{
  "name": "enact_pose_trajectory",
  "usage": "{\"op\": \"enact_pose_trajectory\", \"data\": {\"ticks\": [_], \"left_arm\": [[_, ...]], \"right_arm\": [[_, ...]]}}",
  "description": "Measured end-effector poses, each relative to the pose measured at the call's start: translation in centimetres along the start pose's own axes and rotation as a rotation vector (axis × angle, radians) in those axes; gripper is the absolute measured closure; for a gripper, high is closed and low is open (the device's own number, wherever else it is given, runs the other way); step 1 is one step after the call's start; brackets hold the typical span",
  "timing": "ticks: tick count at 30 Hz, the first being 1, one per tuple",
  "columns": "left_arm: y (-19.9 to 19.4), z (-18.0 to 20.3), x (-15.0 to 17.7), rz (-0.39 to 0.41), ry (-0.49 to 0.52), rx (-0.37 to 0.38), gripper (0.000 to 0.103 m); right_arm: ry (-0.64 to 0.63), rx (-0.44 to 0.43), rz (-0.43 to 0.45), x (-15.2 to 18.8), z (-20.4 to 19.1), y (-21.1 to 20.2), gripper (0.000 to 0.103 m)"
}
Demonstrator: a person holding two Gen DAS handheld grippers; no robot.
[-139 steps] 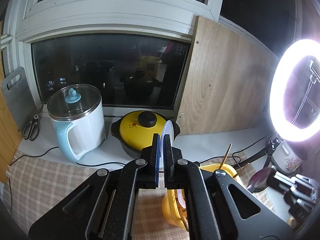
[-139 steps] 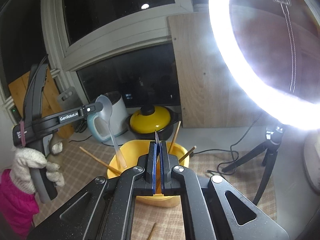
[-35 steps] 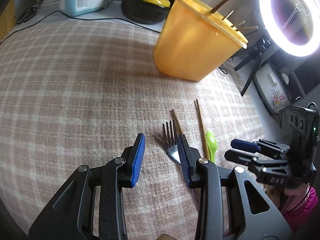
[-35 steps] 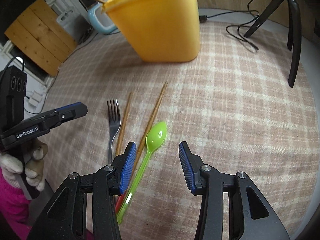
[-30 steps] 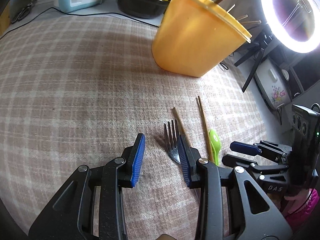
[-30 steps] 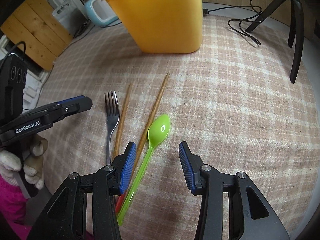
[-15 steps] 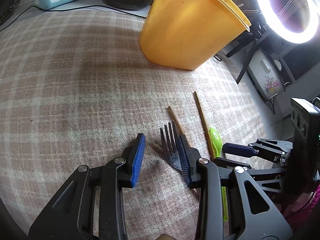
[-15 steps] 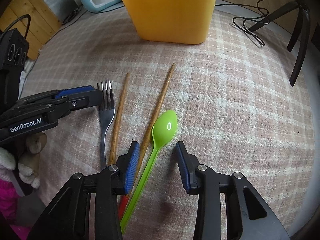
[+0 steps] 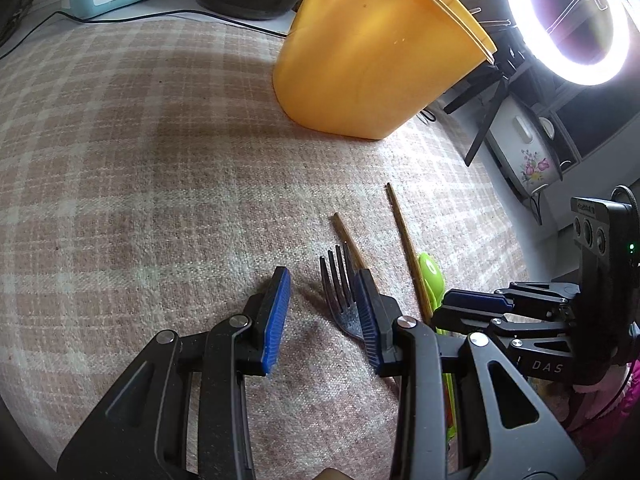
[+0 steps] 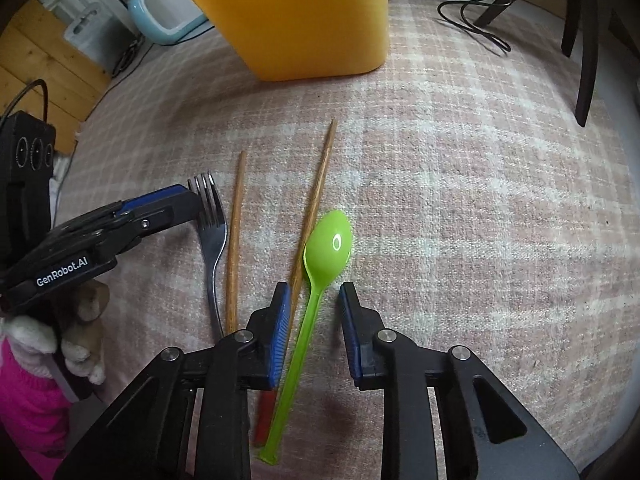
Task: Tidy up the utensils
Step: 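Close the left tool on the silver fork while the right tool grasps the green plastic spoon, then lift the silver fork with the left tool while the right tool lifts the green spoon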
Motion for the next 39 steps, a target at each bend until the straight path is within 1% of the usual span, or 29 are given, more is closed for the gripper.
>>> {"op": "enact_pose_trajectory", "data": {"ticks": [3,5,8,12,15,17,18,20,21,22,23,24,26,28,30,33,39], "left_arm": [[-0.1,0.0,0.1,0.002,0.001,0.002,0.07],[0.0,0.0,0.0,0.002,0.003,0.003,0.07],[-0.1,0.1,0.1,-0.001,0.012,0.001,0.07],[0.0,0.3,0.2,-0.003,0.027,-0.002,0.07],[0.2,0.6,0.3,-0.005,0.037,0.002,0.07],[0.5,1.0,0.5,-0.012,0.047,0.01,0.07],[0.6,1.2,0.5,-0.015,0.052,0.014,0.07],[1.0,1.6,0.6,-0.021,0.061,0.017,0.07],[1.2,1.8,0.8,-0.028,0.067,0.02,0.07],[1.4,2.1,0.9,-0.031,0.073,0.019,0.07],[1.6,2.3,0.9,-0.03,0.082,0.011,0.073],[1.8,2.5,1.1,-0.034,0.092,-0.004,0.085],[2.3,2.5,1.2,-0.044,0.094,-0.018,0.097],[2.5,2.7,1.3,-0.034,0.095,-0.027,0.098],[2.6,2.9,1.4,-0.03,0.096,-0.036,0.098],[2.7,3.2,1.6,-0.031,0.093,-0.038,0.099],[2.7,4.0,1.2,0.0,0.078,-0.068,0.097]], "right_arm": [[0.03,-0.001,0.002,-0.1,0.5,-0.1,0.087],[0.044,-0.007,-0.002,0.0,1.0,-0.2,0.087],[0.029,-0.01,-0.016,0.2,1.3,0.2,0.087],[0.005,0.011,-0.014,0.4,0.5,0.4,0.087],[-0.049,0.063,-0.001,0.1,-0.2,0.7,0.087],[-0.117,0.103,0.008,0.1,-0.4,0.8,0.087],[-0.143,0.11,0.007,0.1,-0.5,0.9,0.087],[-0.2,0.124,0.0,0.3,-0.2,1.0,0.09],[-0.21,0.133,-0.006,0.2,-0.4,1.0,0.096],[-0.215,0.129,-0.014,0.3,-0.4,1.0,0.096],[-0.216,0.124,-0.019,0.3,-0.3,0.9,0.096],[-0.221,0.122,-0.018,0.3,-0.2,0.8,0.096],[-0.231,0.127,-0.01,0.3,-0.2,0.5,0.096],[-0.233,0.125,-0.001,0.2,0.0,0.9,0.096],[-0.221,0.104,0.0,0.2,-0.2,1.0,0.096],[-0.2,0.08,0.0,0.8,-0.6,0.1,0.097],[-0.188,0.04,0.008,0.5,0.2,0.5,0.097]]}}
Point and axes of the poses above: each gripper's, at about its wrist camera, not at the fingertips, and y roughly the way its jaws point, z to its right, x to its underside, the point moved 8 cm from there along y, roughly the way its jaws point, and after that the axes turned 14 degrees about x, right-handed, at the moved point
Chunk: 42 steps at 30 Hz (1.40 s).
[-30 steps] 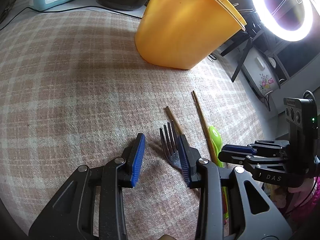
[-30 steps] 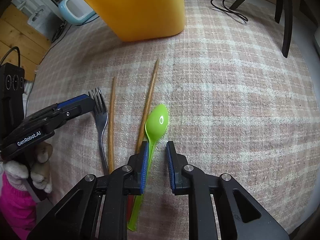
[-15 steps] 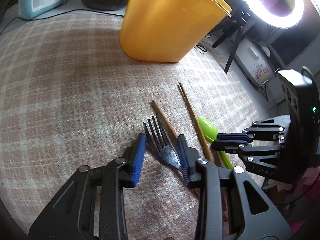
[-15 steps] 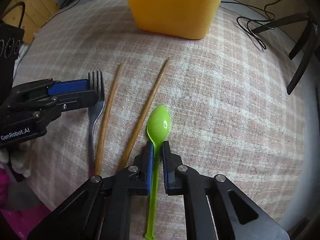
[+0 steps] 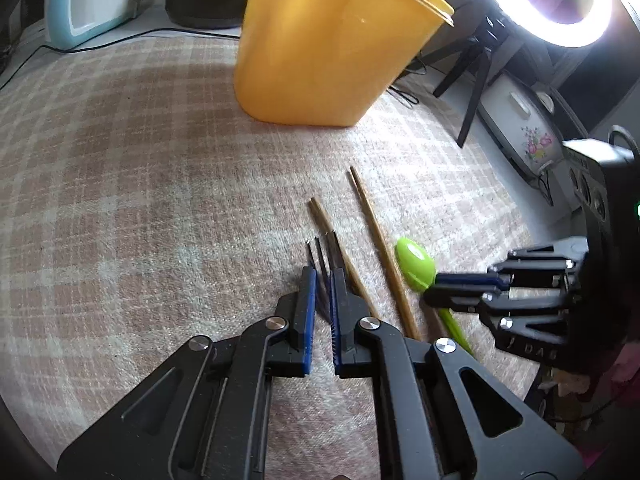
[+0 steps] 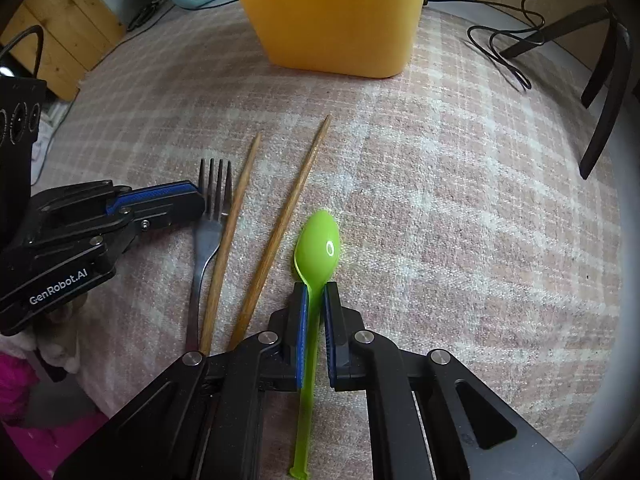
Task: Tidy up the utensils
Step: 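Lift the silver fork with the left tool while the right tool lifts the green spoon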
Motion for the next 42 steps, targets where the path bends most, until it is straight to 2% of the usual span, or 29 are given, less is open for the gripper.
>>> {"op": "enact_pose_trajectory", "data": {"ticks": [1,2,3,7,8,9,10,14,17,25,30,34,42], "left_arm": [[0.2,0.0,-0.1,-0.007,-0.008,-0.005,0.094],[0.2,-0.3,-0.1,-0.012,-0.018,-0.018,0.072],[0.4,-0.5,-0.2,-0.013,-0.032,-0.033,0.058],[1.1,-0.1,-0.7,-0.008,0.008,-0.058,0.058],[1.5,0.2,-0.8,-0.01,0.028,-0.064,0.059],[1.8,0.5,-0.8,-0.013,0.048,-0.073,0.073],[2.2,0.8,-0.7,-0.025,0.061,-0.086,0.084],[2.6,1.8,-0.8,-0.019,0.074,-0.102,0.101],[2.7,2.8,-1.0,-0.014,0.101,-0.145,0.102],[3.8,3.6,-1.2,-0.033,0.104,-0.183,0.102],[2.1,3.3,-1.3,0.005,0.049,-0.141,0.103],[-0.2,3.6,-1.7,0.052,0.043,-0.128,0.103],[-4.2,3.8,-2.1,0.14,0.01,-0.104,0.103]], "right_arm": [[-0.004,-0.004,0.003,0.0,0.2,0.2,0.097],[-0.007,-0.01,0.005,0.0,0.1,0.2,0.097],[-0.008,-0.015,0.007,0.1,0.1,0.0,0.097],[-0.009,-0.039,0.015,0.1,0.2,-0.1,0.097],[-0.01,-0.043,0.016,0.1,0.2,0.0,0.097],[-0.011,-0.048,0.018,0.1,0.3,0.0,0.097],[-0.013,-0.052,0.02,0.1,0.3,0.1,0.097],[-0.024,-0.065,0.029,0.2,0.1,0.0,0.097],[-0.03,-0.069,0.036,0.2,0.2,0.0,0.097],[-0.022,-0.105,0.043,-0.1,1.2,0.0,0.097],[0.019,-0.147,0.082,-0.1,1.8,-1.3,0.097],[0.04,-0.164,0.134,-0.7,3.0,-3.1,0.097],[0.071,-0.154,0.225,-0.8,4.4,-5.8,0.097]]}}
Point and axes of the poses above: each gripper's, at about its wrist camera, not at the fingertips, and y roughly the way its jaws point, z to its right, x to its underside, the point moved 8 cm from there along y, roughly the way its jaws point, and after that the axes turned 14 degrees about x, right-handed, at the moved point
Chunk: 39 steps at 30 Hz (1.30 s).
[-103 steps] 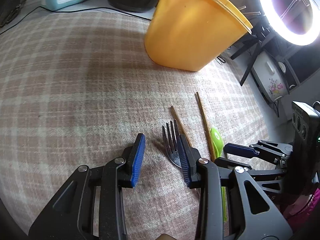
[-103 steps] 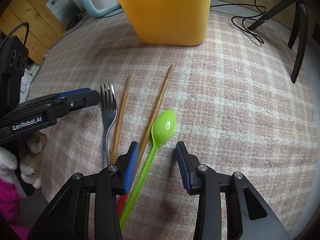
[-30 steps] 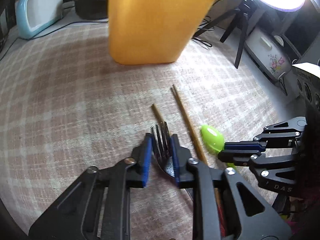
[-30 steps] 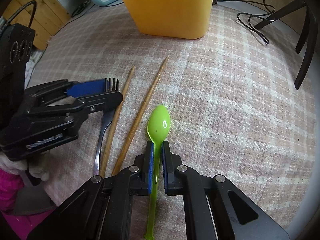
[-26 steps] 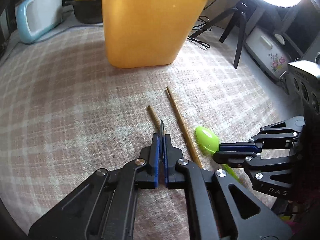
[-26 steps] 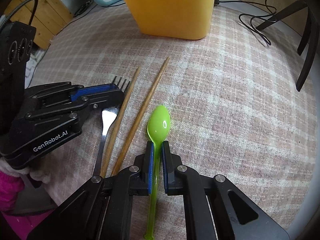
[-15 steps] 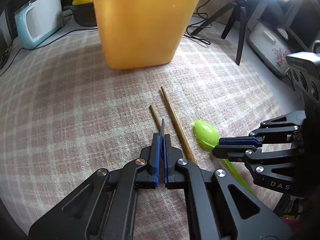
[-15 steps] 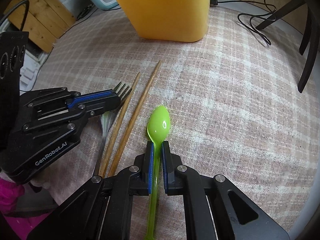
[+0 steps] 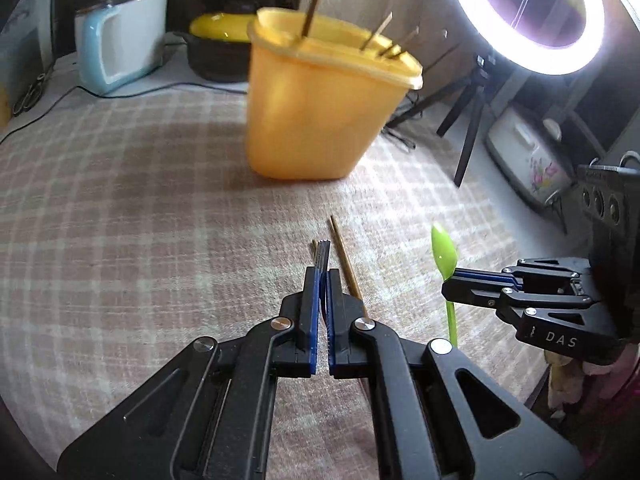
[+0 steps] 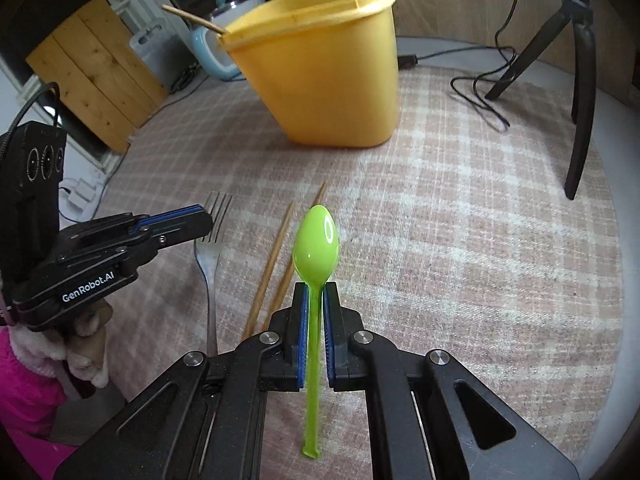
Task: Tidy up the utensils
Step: 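Lift the silver fork with the left tool while the right tool lifts the green spoon, then carry the fork in the left tool over the yellow bin while the right tool carries the green spoon there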
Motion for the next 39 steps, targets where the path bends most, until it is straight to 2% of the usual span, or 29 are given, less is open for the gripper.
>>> {"op": "enact_pose_trajectory", "data": {"ticks": [5,6,11,15,18,20,28,30,31,33,39], "left_arm": [[-3.6,0.7,-1.1,0.089,0.004,0.017,0.102],[-4.2,0.8,-1.3,0.104,0.003,0.02,0.102],[-6.2,1.5,-2.1,0.152,0.021,0.031,0.103],[-6.4,1.1,-2.2,0.151,0.021,0.026,0.102],[-6.1,0.4,-1.9,0.142,0.006,0.023,0.103],[-6.2,-0.2,-1.5,0.141,-0.007,0.021,0.103],[-7.4,-1.5,-1.4,0.153,-0.025,0.015,0.103],[-7.6,-1.7,-1.3,0.152,-0.023,0.013,0.103],[-7.6,-1.8,-1.3,0.152,-0.023,0.012,0.103],[-7.8,-2.0,-1.3,0.153,-0.028,0.011,0.103],[-7.8,-2.1,-1.3,0.152,-0.022,0.011,0.103]], "right_arm": [[0.003,0.016,0.073,-0.5,-0.6,-2.2,0.098],[0.004,0.02,0.086,-0.7,-0.5,-2.7,0.103],[-0.003,0.039,0.124,-1.6,-0.6,-3.7,0.103],[-0.024,-0.017,0.057,-1.3,-1.2,-2.2,0.103],[-0.02,-0.023,0.009,-1.0,-1.2,-0.5,0.103],[-0.01,-0.053,-0.052,-0.7,-1.4,1.3,0.103],[-0.098,0.008,-0.122,-1.3,-3.8,5.5,0.101],[-0.106,0.013,-0.126,-1.6,-4.3,6.0,0.09],[-0.11,0.016,-0.126,-1.8,-4.6,6.3,0.078],[-0.127,0.021,-0.126,-2.1,-5.1,6.6,0.062],[-0.176,0.067,-0.152,-2.4,-6.3,8.3,0.061]]}}
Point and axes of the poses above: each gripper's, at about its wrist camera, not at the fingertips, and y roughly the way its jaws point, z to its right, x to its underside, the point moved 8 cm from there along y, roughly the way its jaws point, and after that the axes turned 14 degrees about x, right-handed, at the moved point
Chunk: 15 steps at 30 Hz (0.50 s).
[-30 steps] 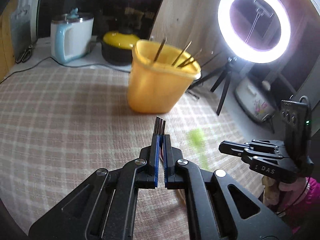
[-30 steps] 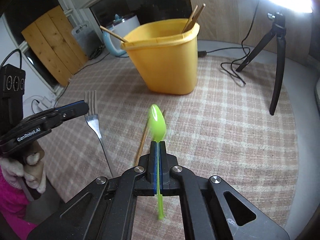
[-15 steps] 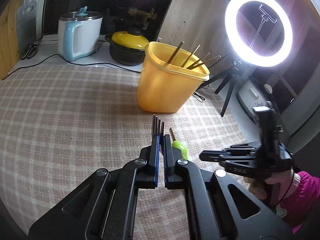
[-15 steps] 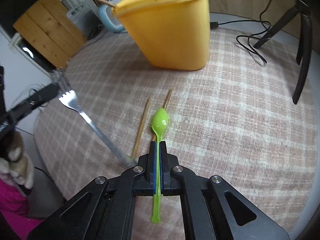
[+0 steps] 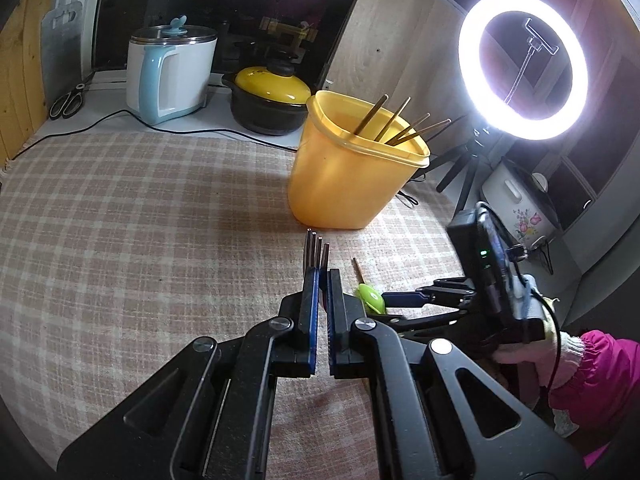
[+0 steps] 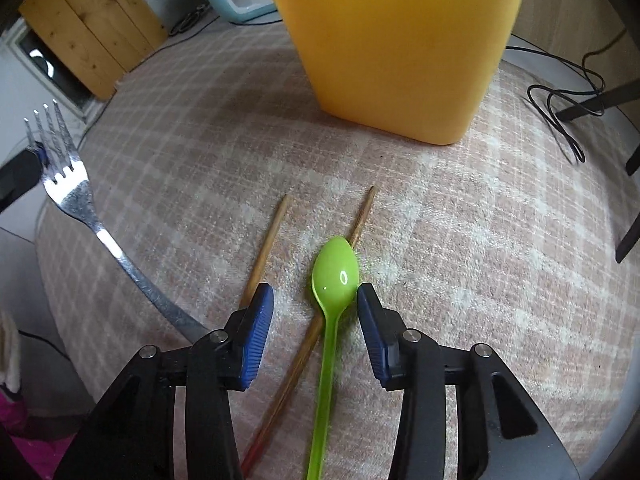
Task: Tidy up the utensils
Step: 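Carry the fork in the left tool over the yellow bin while the right tool carries the green spoon there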
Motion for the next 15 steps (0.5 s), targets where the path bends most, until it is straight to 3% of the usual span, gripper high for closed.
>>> {"op": "enact_pose_trajectory", "data": {"ticks": [2,4,9,15], "left_arm": [[0.0,0.0,-0.1,-0.002,0.004,0.001,0.103],[0.0,0.2,-0.2,-0.002,0.01,0.003,0.103],[-0.4,0.6,-0.7,0.012,0.023,0.006,0.103],[-1.7,1.5,-2.3,0.051,0.046,0.011,0.102]], "right_arm": [[-0.013,0.014,0.007,-0.4,-0.1,0.3,0.062],[-0.015,0.03,0.007,-0.7,-0.1,0.4,0.081],[0.044,-0.014,0.033,-0.7,1.1,-0.6,0.081],[0.118,-0.047,0.127,-0.4,2.7,-4.3,0.081]]}}
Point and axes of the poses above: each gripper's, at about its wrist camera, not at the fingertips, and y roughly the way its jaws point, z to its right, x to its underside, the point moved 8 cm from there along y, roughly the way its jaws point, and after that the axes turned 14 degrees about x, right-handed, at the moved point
